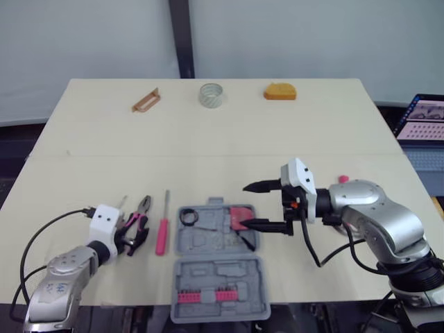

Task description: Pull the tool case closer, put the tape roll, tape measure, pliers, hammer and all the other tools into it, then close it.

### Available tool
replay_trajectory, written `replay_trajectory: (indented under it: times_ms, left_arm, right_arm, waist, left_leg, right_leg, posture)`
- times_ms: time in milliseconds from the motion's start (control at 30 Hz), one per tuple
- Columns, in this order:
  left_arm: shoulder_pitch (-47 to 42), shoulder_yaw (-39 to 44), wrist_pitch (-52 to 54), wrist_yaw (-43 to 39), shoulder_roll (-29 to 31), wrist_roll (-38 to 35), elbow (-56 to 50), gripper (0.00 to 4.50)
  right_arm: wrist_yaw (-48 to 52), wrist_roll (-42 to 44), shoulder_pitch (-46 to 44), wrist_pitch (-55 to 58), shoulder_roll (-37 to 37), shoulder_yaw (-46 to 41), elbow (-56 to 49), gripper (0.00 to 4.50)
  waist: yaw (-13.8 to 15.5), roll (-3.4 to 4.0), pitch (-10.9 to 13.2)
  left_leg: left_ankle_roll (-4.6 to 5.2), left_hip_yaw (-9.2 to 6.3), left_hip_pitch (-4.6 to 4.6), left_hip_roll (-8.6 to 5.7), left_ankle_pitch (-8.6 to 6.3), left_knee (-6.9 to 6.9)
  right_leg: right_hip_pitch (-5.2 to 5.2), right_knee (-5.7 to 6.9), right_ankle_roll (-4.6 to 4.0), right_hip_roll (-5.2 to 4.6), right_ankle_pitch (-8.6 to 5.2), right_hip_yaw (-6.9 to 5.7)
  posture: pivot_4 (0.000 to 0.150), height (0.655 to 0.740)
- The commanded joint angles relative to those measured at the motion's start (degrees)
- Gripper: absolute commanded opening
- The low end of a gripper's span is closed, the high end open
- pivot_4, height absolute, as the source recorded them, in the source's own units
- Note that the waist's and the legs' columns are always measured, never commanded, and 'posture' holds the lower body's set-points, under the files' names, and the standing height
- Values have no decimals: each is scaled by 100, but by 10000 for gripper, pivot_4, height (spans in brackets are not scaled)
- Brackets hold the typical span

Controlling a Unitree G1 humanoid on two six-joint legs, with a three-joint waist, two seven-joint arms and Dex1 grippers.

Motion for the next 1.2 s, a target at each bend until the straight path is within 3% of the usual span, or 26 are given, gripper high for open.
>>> replay_trajectory:
  times_ms: [33,600,700,767,1200]
  left_arm:
    - [-49,-5,166,146,-89,50,80,45000]
    - [-160,-295,255,41,-107,90,253,45000]
    - [-180,-317,216,31,-125,87,285,36693]
    - [-190,-326,185,22,-124,90,309,26114]
    - [-317,-331,108,4,-91,123,284,25547]
  right_arm:
    - [44,-11,-92,-76,-47,-31,-163,44084]
    - [13,-13,-67,-59,-23,-21,-143,44084]
    - [5,-19,-54,-64,-20,-22,-134,45000]
    - [-1,-22,-47,-65,-21,-27,-130,45000]
    - [20,-50,-36,-97,-4,-61,-94,45000]
  waist:
    - [4,0,0]
    - [24,6,-3]
    - [24,6,-4]
    - [24,6,-4]
    - [34,7,-4]
  left_leg:
    - [0,0,0,0,0,0]
    - [-3,0,3,0,2,0]
    - [-3,0,3,0,2,1]
    - [-3,0,3,-1,2,1]
    - [-3,0,3,-1,2,0]
  right_leg:
    - [0,1,0,0,0,0]
    - [1,5,0,-1,0,1]
    - [2,5,0,-1,0,1]
    - [2,4,0,-1,0,1]
    - [2,5,0,-1,0,1]
  posture:
    - [1500,7400]
    - [1500,7400]
    - [1500,7400]
    - [1500,7400]
    - [1500,7400]
